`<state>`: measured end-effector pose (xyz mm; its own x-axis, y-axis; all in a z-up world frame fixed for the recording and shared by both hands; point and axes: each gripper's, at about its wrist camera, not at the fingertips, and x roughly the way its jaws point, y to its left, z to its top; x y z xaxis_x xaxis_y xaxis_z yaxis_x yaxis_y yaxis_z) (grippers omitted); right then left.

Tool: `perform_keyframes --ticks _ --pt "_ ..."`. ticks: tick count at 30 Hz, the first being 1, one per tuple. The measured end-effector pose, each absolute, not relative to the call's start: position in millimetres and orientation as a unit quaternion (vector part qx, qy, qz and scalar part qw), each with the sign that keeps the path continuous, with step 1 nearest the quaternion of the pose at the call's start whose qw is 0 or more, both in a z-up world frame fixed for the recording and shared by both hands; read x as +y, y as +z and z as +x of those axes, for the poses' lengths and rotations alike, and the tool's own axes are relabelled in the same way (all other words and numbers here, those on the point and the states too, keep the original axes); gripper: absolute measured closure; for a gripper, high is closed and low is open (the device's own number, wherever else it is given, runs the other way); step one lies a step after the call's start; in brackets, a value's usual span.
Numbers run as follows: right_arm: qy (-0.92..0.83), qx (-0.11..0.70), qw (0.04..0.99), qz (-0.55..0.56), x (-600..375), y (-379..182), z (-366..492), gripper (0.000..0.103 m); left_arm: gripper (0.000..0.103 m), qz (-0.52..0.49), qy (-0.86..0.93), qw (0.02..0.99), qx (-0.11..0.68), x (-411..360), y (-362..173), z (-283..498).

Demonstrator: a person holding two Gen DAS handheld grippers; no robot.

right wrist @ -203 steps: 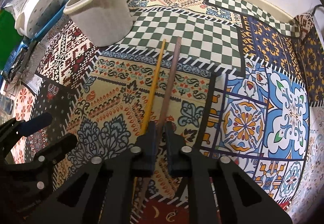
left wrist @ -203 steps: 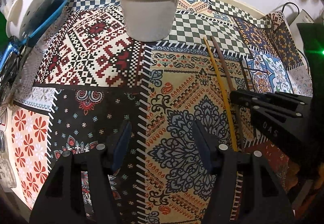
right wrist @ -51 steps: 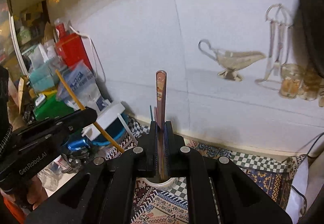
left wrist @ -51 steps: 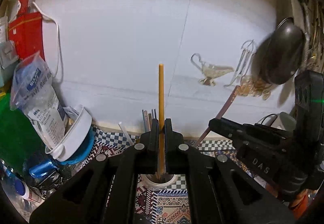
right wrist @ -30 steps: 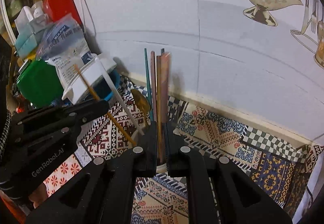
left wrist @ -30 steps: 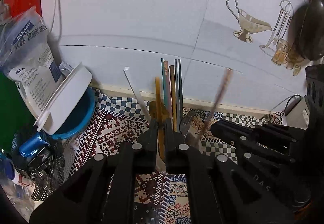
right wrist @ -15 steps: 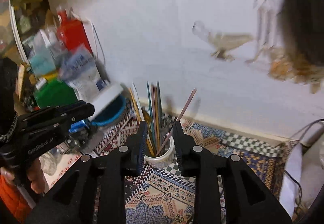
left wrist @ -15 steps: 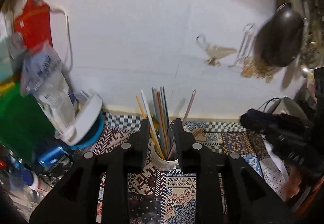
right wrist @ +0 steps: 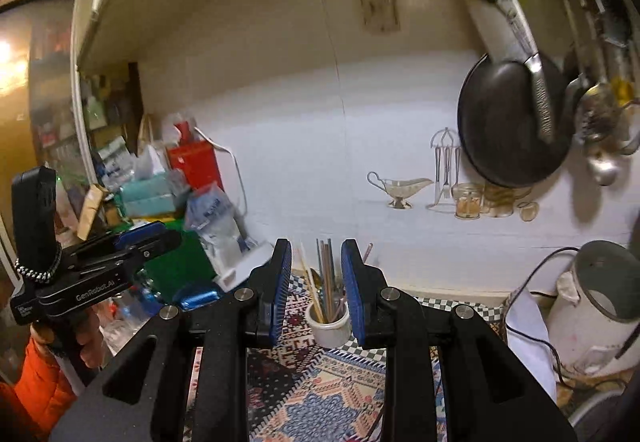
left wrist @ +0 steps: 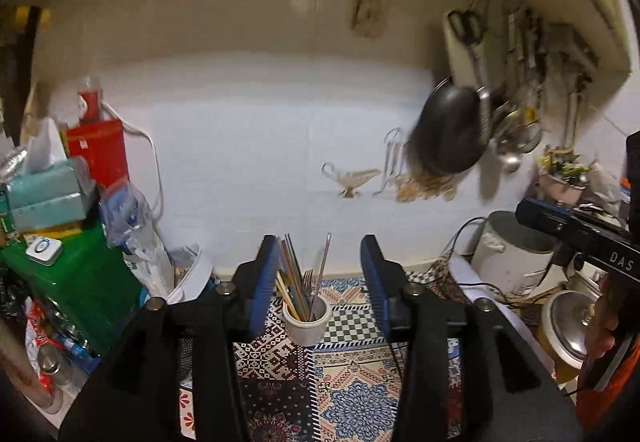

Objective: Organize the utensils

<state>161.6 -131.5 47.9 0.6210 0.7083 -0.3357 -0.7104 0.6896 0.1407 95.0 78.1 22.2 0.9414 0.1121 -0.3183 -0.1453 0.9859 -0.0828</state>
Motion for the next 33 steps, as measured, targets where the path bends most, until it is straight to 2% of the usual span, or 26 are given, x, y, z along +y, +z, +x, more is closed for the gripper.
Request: perform_keyframes --ticks 3,5,6,8,9,11,14,17,33 --pt "0.390 0.175 0.904 0.002 -141 52 139 0.070 0.044 -0.040 0.070 0.988 0.130 65 28 61" --pt "0.389 0.166 0.906 0.005 -143 53 126 0.054 0.033 -0.036 0.071 0.990 0.117 60 31 46" --pt "0.387 0.161 0.908 0.006 -146 54 121 0.052 0.030 -0.036 0.071 0.991 0.111 58 32 39" --pt "0.385 0.150 0.911 0.006 -148 56 108 0.043 0.015 -0.043 0.069 0.992 0.102 56 33 26" --pt "0.383 0.146 0.912 0.007 -151 57 101 0.040 0.012 -0.046 0.071 0.992 0.096 56 34 20" --pt "0.381 0.141 0.913 0.013 -152 57 95 0.022 0.007 -0.045 0.078 0.992 0.088 55 34 12" --pt "0.377 0.137 0.916 0.025 -152 56 89 0.008 0.002 -0.041 0.086 0.992 0.083 55 34 3" --pt "0.368 0.136 0.919 0.025 -151 53 85 0.003 0.002 -0.040 0.088 0.992 0.083 57 30 -2" --pt "0.359 0.140 0.923 0.015 -140 47 77 0.002 0.002 -0.050 0.083 0.991 0.092 67 20 -1"
